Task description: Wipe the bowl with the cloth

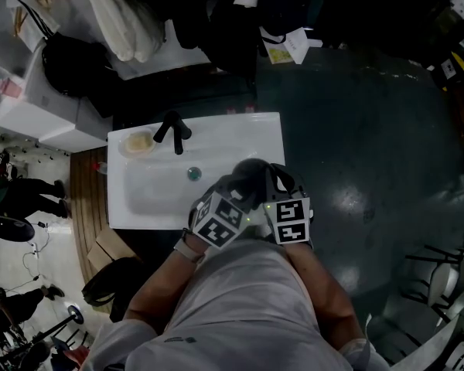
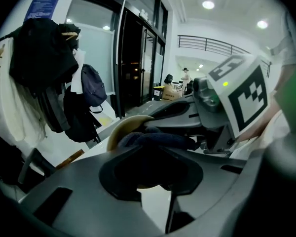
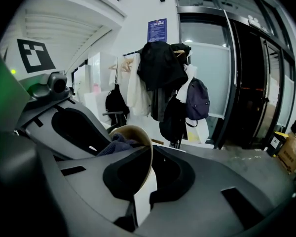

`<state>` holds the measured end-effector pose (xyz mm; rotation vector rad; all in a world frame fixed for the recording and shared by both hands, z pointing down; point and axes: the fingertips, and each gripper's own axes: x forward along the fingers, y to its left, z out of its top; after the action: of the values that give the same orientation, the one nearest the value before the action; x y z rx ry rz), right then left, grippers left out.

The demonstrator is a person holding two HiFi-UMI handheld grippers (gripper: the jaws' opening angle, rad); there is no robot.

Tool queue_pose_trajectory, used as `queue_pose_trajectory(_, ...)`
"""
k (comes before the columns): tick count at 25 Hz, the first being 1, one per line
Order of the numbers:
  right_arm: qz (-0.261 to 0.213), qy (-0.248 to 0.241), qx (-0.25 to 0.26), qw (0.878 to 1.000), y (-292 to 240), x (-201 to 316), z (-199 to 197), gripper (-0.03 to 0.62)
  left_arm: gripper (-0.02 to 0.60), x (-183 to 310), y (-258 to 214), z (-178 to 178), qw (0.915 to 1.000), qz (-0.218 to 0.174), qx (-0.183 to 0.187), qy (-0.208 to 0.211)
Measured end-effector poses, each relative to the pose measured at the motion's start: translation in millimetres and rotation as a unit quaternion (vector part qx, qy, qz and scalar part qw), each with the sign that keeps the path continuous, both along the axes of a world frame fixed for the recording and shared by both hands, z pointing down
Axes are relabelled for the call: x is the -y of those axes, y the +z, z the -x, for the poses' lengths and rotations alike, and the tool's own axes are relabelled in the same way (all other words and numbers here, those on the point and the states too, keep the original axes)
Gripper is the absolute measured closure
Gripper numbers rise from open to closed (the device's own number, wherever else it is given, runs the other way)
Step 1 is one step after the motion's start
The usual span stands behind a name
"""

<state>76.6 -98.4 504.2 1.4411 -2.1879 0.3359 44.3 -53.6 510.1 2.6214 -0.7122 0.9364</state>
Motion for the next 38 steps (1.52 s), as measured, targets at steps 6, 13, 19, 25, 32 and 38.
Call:
queue_pose_trajectory(6,-0.004,-0.003,0.008,1.0,-5,-1,3,0.563,0.407,3,9,2,0.9997,-0.009,0.02,-0.009)
queue_pose_trajectory(13,0.003,-0.019,0.036,0.999,-9,-9,15,0.562,0.396,20,11,11,0.9985,-0.028,0.035,-0.033)
queue_pose_trajectory(19,0.004,-0.038,0.02,0.999,-8,-15,23,0.562,0.525,30,11,19,0.9956,-0.05,0.041,-0.068)
queue_pose_trajectory(25,0.006,-0.043,0.014,0.999,-3,-18,23,0.563,0.541,27,1,20,0.9957,-0.049,0.043,-0.066)
queue_pose_trajectory(32,0.019,-0.002,0.031,0.999,8,-12,2,0.563,0.545,13,-23,17,0.9979,-0.034,-0.023,-0.051)
queue_pose_trajectory(38,0.017,0.039,0.047,0.998,12,-4,-22,0.563,0.545,10,-57,43,0.9924,-0.022,-0.091,-0.08)
